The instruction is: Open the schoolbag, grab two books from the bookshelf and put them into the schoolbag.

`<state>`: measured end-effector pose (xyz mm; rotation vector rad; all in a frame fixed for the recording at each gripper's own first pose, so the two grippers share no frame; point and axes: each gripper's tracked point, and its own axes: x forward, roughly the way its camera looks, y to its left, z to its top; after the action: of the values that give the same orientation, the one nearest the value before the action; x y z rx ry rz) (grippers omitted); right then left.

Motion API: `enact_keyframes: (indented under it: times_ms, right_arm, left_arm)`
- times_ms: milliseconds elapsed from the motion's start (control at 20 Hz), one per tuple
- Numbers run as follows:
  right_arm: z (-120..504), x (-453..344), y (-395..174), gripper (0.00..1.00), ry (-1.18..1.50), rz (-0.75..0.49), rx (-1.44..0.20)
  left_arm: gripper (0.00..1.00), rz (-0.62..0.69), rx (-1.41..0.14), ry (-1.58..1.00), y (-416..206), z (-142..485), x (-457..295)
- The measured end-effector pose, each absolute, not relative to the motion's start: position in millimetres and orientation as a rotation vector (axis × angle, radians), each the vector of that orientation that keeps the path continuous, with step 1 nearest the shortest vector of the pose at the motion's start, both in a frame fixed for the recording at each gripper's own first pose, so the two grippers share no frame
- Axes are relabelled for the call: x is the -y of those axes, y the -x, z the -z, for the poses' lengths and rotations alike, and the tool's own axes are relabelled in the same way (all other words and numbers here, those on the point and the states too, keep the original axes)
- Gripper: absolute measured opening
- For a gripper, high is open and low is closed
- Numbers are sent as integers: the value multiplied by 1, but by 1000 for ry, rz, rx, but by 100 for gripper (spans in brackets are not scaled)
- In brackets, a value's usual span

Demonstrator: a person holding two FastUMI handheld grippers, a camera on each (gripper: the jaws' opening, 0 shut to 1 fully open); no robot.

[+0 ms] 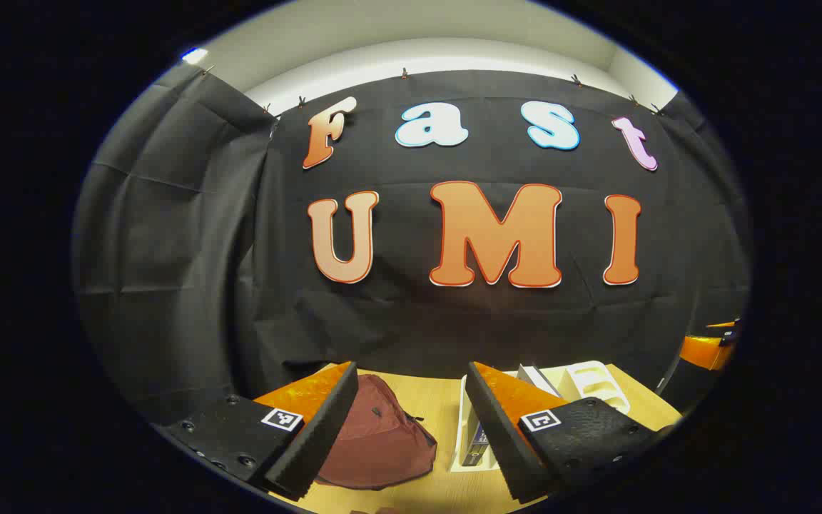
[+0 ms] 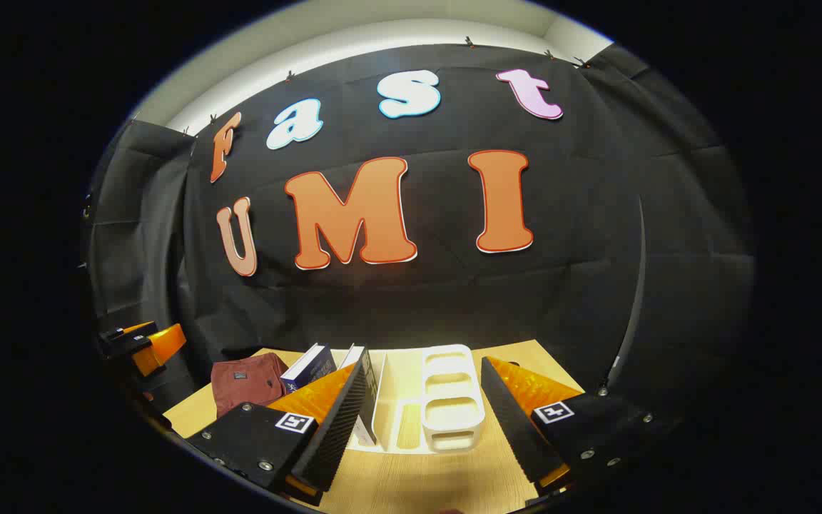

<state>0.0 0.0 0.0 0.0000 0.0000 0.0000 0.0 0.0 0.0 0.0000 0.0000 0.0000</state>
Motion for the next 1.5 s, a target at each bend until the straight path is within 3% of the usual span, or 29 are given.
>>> enact_keyframes:
  times_ms: [300,350,400,650,700,750,1150,1200,1250,1350,1500]
  right_arm:
    - [-3,-19,7,96,-5,64,21]
    - [-4,-23,8,100,5,69,25]
    - [-6,-25,8,96,16,76,31]
    - [-17,-41,-1,96,30,65,54]
    - [-19,-44,-4,100,26,63,61]
    - [-19,-47,-7,96,22,59,56]
    - [-23,-67,-9,96,30,12,50]
    - [-24,-66,-8,100,36,15,49]
    - [-25,-64,-8,96,44,22,48]
    - [-27,-59,-7,100,54,39,51]
    - [-28,-56,-6,96,51,51,53]
  left_arm:
    - [95,98,15,42,-27,-7,-4]
    - [95,112,23,37,-29,-9,-6]
    - [95,128,31,35,-33,-10,-6]
    - [95,160,5,-18,-35,-2,-13]
    - [95,159,3,-31,-34,-1,-16]
    - [95,155,-3,-40,-34,-2,-19]
    - [96,98,0,-34,-21,-9,-50]
    - [95,96,3,-25,-21,-9,-52]
    - [95,100,1,-12,-22,-10,-52]
    - [95,112,-15,-5,-24,-5,-49]
    - [95,120,0,-32,-30,-8,-47]
